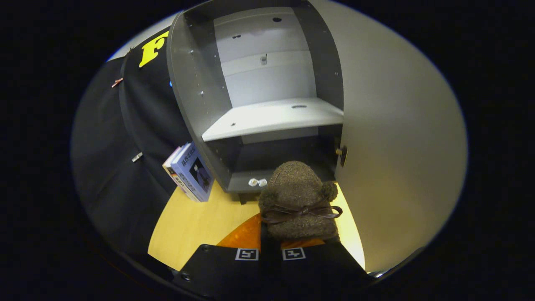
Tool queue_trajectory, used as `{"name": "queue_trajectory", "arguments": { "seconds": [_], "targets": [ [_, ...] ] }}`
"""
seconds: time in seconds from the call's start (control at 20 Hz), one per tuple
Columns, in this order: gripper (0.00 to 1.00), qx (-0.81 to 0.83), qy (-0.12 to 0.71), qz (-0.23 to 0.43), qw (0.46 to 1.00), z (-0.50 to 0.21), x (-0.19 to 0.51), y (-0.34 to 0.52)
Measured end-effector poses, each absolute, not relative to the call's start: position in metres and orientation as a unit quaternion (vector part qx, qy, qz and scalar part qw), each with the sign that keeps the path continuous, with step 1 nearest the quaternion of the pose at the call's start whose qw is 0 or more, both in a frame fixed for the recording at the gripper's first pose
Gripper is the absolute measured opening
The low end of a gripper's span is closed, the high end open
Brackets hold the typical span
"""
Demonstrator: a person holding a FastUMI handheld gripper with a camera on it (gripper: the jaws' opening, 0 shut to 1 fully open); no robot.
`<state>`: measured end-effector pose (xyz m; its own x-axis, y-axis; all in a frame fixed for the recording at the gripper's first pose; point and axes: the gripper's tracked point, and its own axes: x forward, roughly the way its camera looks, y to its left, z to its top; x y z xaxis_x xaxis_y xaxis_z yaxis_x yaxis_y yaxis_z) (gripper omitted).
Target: Open the shoe cabinet door, grab the shoes and put them into the shoe cabinet, then close the shoe cabinet door.
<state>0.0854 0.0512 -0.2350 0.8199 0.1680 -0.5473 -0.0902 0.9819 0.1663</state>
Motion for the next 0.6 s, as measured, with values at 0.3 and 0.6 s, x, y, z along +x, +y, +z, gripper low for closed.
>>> {"name": "queue_trajectory", "arguments": {
  "seconds": [0.3,0.6],
  "targets": [
    [0.06,0.045,0.255,0.085,0.962,-0.150,0.163,0.064],
    [0.06,0.035,0.239,0.081,0.967,-0.120,0.267,0.077]
  ]
}}
